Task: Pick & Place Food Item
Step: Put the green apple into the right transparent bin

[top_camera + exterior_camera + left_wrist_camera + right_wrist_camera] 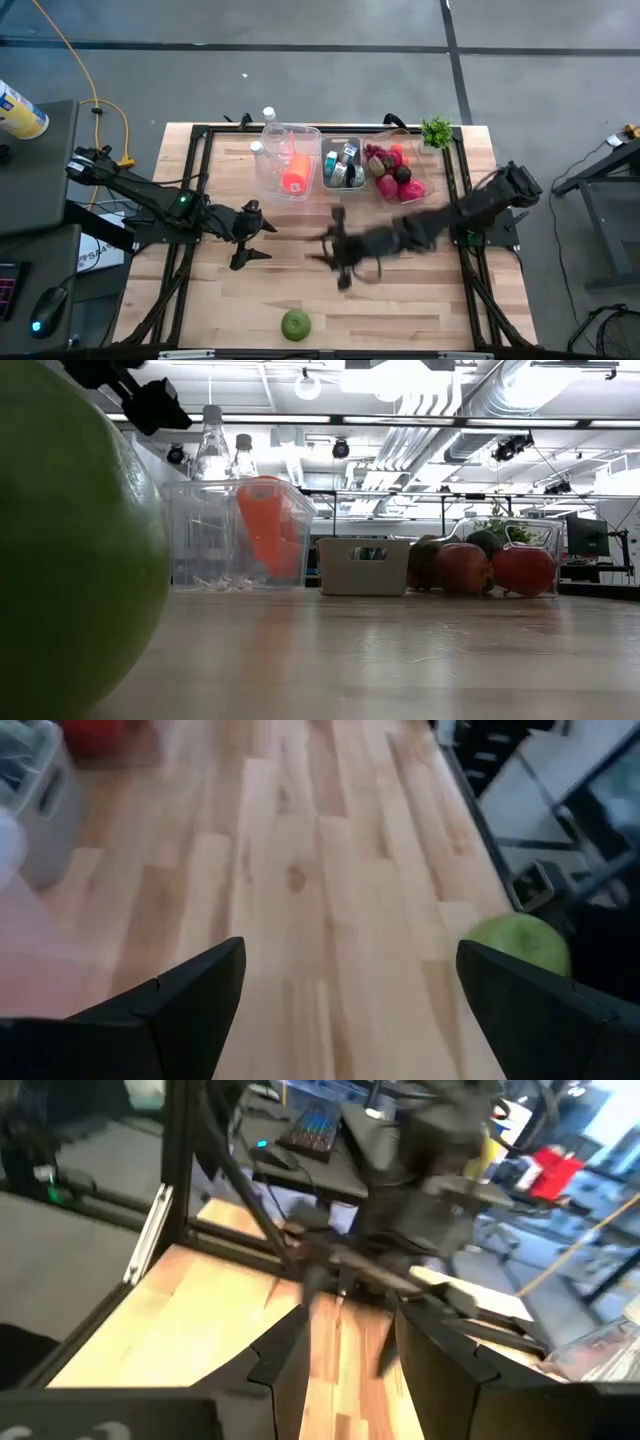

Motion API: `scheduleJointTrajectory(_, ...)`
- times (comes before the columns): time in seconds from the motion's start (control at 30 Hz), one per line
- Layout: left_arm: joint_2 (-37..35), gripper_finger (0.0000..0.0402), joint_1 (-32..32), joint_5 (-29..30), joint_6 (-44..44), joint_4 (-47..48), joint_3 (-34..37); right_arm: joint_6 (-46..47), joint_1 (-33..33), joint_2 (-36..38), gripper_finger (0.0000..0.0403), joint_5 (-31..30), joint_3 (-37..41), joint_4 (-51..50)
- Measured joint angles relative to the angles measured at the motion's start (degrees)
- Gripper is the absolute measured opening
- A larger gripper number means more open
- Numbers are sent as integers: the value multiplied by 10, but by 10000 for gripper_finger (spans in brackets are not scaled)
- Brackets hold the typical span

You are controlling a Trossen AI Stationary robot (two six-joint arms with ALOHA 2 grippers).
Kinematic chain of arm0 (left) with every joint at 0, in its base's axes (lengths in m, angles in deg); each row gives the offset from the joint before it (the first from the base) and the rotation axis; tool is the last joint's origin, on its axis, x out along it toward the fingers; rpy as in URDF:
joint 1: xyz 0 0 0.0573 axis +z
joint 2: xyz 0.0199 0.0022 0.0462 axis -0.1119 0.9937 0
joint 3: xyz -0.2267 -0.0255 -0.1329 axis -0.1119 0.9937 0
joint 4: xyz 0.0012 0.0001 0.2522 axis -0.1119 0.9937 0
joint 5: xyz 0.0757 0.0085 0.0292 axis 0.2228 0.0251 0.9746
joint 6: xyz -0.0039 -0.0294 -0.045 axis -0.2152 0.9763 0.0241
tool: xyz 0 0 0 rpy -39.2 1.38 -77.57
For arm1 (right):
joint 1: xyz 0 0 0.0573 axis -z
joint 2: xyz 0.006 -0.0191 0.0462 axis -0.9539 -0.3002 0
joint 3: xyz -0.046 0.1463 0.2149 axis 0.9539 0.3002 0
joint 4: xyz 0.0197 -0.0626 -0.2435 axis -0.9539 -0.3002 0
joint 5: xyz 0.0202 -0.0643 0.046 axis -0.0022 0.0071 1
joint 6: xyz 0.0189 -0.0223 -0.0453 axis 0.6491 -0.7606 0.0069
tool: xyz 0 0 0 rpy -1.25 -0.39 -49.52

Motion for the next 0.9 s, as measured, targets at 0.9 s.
scheduleJointTrajectory(0.9, 105, 351, -121, -73, -148, -213, 101, 92, -174, -18, 136, -151, 109, 136)
